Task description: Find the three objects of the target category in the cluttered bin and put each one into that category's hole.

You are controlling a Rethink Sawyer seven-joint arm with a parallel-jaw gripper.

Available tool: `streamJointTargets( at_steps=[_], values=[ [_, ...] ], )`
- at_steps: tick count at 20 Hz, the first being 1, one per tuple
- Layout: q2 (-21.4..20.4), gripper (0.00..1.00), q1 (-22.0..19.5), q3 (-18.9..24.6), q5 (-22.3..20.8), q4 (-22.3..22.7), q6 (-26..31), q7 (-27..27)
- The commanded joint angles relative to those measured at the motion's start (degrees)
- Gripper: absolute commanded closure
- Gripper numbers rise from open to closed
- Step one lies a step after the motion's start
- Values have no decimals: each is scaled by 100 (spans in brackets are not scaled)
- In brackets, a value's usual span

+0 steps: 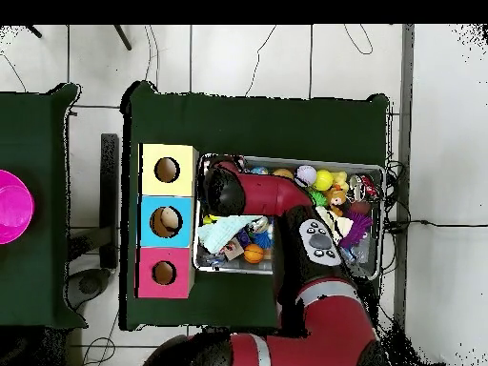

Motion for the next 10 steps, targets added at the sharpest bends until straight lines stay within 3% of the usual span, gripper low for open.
streamJointTargets(
  at_steps=[1, 10],
  values=[
    [338, 0, 460, -145, 441, 432, 222, 1452],
    [159, 0, 649, -598, 499, 593, 189, 1292]
  ],
)
